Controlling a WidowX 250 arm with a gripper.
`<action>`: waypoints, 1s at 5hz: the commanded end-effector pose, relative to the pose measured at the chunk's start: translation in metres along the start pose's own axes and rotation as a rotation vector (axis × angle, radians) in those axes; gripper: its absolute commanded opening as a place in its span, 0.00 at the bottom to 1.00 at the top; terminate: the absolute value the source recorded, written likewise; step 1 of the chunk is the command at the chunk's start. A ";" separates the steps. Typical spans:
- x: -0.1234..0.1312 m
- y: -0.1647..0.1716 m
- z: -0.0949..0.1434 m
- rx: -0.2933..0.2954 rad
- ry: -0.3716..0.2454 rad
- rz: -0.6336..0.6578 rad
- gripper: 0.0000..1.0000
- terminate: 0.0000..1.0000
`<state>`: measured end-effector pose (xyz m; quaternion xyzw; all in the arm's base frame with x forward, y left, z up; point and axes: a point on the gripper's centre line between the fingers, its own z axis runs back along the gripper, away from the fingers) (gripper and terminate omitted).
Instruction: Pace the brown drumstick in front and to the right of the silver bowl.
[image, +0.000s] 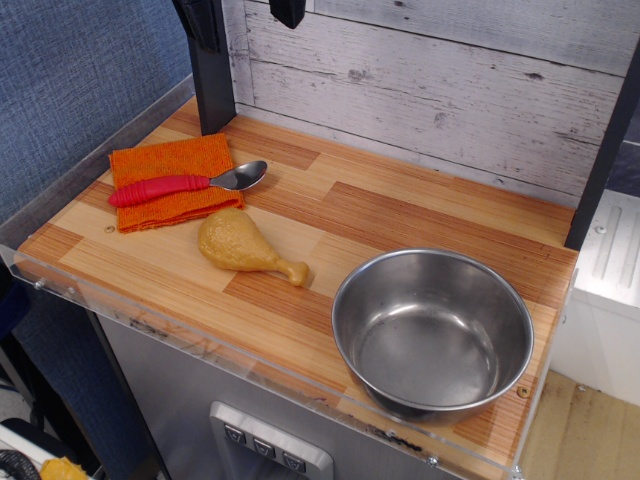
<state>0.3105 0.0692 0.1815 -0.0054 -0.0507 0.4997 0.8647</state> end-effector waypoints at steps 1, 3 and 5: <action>0.000 0.000 0.000 0.000 0.000 0.000 1.00 0.00; 0.004 0.041 -0.036 -0.050 0.113 0.167 1.00 0.00; -0.002 0.066 -0.072 -0.047 0.076 0.182 1.00 0.00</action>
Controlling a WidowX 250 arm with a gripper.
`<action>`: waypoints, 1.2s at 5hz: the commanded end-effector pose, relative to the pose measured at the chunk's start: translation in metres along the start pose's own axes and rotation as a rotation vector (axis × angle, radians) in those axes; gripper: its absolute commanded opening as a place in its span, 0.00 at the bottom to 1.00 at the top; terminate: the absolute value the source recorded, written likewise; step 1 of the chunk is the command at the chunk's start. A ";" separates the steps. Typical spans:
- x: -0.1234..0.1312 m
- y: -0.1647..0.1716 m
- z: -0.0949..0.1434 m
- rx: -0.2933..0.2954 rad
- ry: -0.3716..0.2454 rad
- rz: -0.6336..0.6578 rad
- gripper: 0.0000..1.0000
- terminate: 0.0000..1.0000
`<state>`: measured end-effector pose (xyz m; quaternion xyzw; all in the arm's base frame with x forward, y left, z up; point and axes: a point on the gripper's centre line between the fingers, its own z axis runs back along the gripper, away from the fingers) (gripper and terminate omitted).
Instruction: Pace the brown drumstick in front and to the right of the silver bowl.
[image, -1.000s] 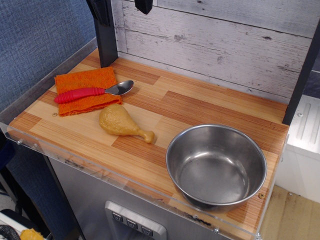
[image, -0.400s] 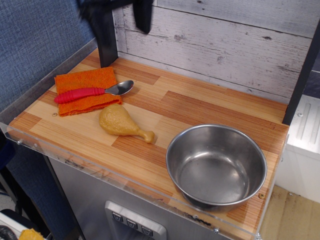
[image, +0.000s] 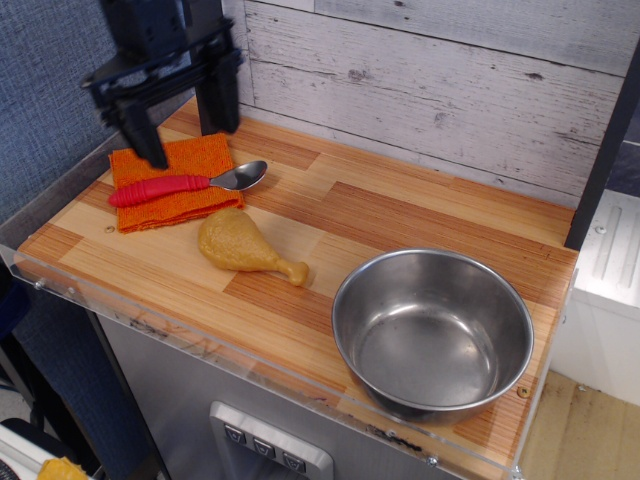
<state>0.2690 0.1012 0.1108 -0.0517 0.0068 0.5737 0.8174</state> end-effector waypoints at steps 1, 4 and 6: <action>-0.006 0.015 -0.019 -0.022 -0.073 0.017 1.00 0.00; -0.009 -0.005 -0.062 0.011 -0.139 0.033 1.00 0.00; -0.006 -0.013 -0.084 0.069 -0.171 0.033 1.00 0.00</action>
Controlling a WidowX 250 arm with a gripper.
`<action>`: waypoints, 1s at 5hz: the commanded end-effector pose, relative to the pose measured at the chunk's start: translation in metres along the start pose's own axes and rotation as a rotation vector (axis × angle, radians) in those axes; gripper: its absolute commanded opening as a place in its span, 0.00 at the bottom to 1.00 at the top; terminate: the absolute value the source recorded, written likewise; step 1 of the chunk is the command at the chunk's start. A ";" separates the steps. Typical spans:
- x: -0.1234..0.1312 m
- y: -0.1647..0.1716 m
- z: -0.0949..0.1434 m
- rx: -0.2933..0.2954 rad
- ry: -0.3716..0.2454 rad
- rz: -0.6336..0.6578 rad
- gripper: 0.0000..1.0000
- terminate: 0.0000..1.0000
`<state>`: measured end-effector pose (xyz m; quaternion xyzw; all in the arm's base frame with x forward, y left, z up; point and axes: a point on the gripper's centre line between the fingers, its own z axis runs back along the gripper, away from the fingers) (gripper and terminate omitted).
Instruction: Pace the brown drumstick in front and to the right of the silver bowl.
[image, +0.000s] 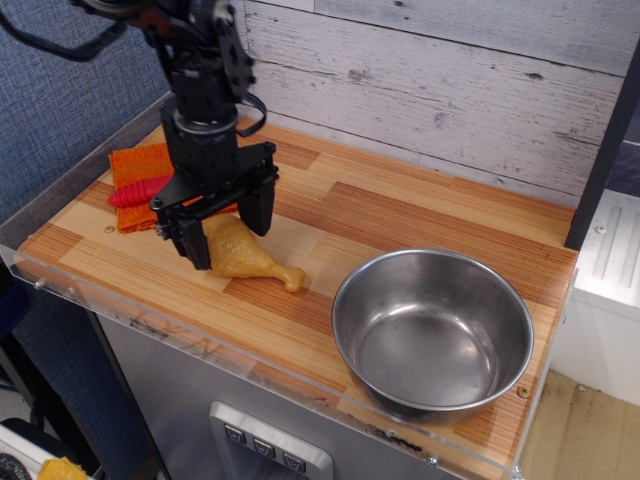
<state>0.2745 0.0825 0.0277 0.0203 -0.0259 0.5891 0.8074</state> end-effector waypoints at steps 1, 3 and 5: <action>0.002 -0.008 -0.004 0.002 -0.043 -0.005 1.00 0.00; -0.005 -0.006 -0.009 0.008 -0.044 -0.042 0.00 0.00; -0.002 -0.009 -0.002 -0.024 -0.038 -0.113 0.00 0.00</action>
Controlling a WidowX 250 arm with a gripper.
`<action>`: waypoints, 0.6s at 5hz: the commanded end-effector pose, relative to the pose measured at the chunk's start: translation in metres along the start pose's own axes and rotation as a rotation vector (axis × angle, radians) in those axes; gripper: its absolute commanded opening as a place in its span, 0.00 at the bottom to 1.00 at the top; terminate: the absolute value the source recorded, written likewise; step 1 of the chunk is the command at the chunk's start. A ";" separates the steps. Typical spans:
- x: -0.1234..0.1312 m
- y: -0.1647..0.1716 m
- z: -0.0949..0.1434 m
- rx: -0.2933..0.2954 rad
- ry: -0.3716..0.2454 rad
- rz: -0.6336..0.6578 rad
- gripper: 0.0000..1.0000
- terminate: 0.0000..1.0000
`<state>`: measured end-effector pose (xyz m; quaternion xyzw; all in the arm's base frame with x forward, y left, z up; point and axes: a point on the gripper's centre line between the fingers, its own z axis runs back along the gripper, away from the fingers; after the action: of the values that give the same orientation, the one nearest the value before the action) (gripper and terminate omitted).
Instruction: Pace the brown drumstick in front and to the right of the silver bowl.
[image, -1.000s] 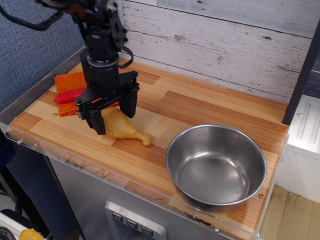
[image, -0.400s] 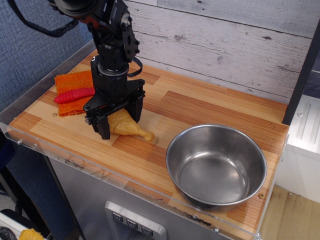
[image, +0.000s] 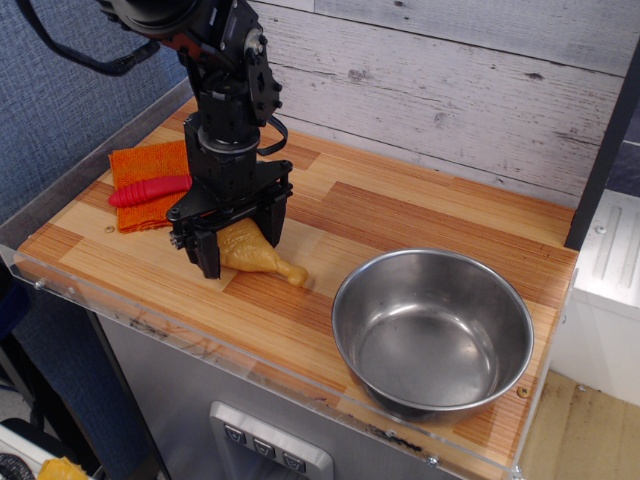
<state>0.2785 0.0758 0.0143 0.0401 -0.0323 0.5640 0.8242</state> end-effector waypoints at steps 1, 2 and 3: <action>0.011 -0.001 0.024 -0.083 0.021 -0.114 0.00 0.00; 0.014 -0.007 0.047 -0.091 -0.002 -0.199 0.00 0.00; 0.014 -0.015 0.068 -0.108 -0.028 -0.284 0.00 0.00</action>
<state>0.2927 0.0729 0.0661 0.0123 -0.0379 0.4396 0.8973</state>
